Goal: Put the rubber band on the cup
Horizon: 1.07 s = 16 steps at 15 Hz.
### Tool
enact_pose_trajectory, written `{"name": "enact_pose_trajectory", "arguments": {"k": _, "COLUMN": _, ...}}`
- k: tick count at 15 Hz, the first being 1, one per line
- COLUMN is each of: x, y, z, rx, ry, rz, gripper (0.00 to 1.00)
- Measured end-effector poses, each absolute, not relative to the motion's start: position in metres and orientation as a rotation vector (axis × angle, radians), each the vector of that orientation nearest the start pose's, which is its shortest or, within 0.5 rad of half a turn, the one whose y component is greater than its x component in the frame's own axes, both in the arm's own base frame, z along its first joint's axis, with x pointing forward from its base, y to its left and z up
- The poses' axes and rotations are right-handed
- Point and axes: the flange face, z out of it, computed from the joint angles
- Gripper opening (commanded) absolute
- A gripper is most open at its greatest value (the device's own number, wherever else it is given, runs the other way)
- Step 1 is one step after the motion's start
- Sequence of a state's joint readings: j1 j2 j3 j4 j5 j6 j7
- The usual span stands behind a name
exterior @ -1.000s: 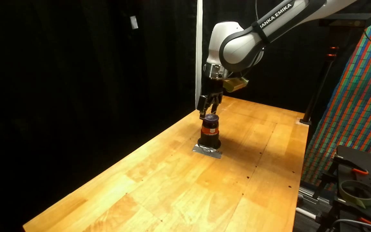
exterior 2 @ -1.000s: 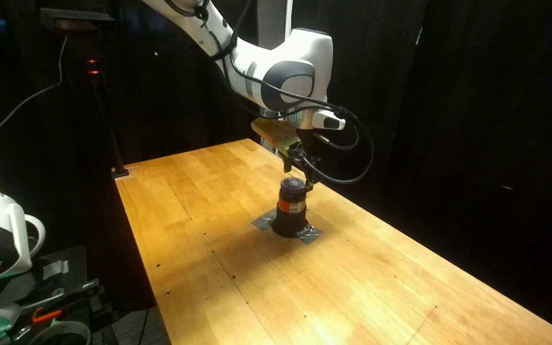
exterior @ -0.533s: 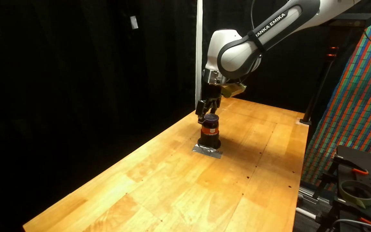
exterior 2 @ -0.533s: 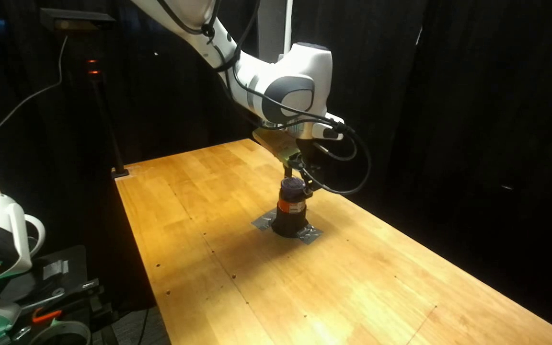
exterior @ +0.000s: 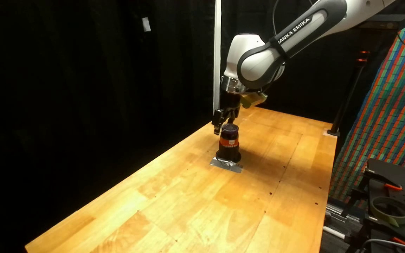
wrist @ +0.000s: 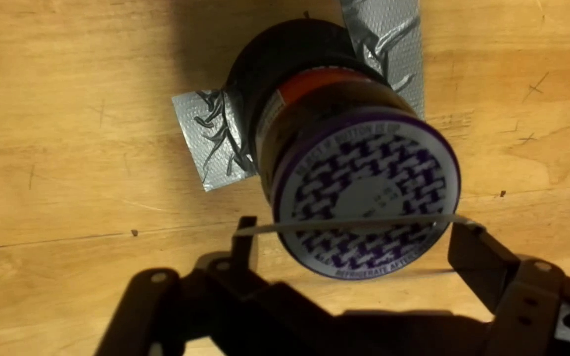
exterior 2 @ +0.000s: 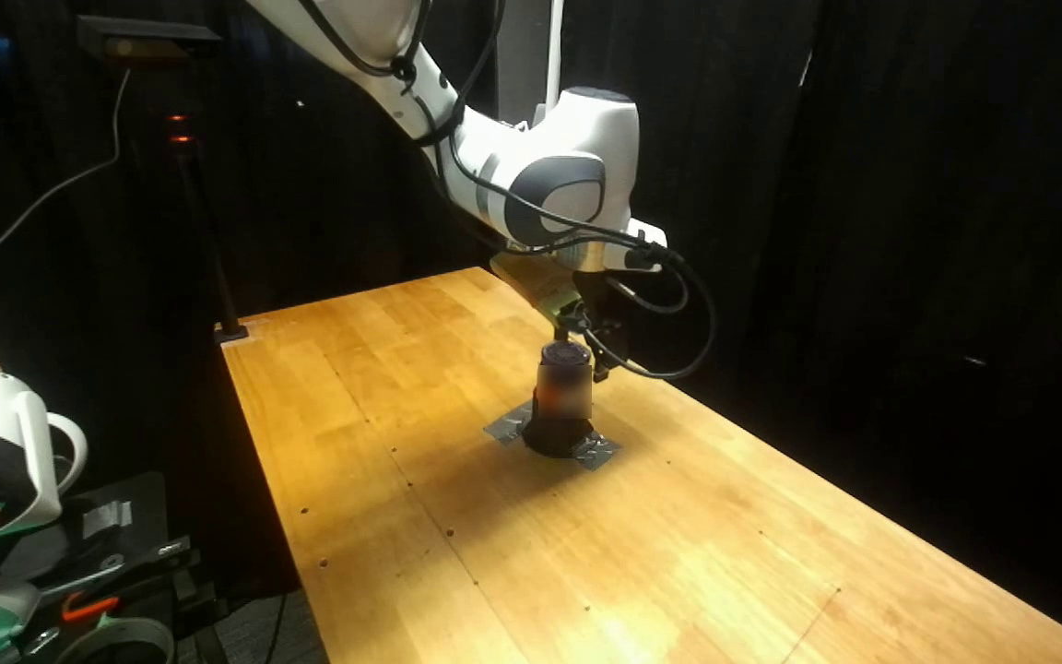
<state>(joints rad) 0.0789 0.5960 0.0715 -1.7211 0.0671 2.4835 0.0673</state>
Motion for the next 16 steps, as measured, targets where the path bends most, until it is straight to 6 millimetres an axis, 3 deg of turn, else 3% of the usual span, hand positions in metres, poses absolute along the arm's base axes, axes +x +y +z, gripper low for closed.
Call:
{"name": "enact_pose_trajectory", "arguments": {"k": 5, "x": 0.681, "y": 0.096, "z": 0.246, "rx": -3.031, "ry": -0.022, "rz": -0.247, "gripper": 1.00}}
{"name": "enact_pose_trajectory", "arguments": {"k": 9, "x": 0.673, "y": 0.096, "z": 0.239, "rx": -3.042, "ry": -0.027, "rz": -0.157, "gripper": 1.00}}
{"name": "enact_pose_trajectory", "arguments": {"k": 16, "x": 0.658, "y": 0.084, "z": 0.260, "rx": -3.029, "ry": 0.017, "rz": -0.164, "gripper": 1.00}}
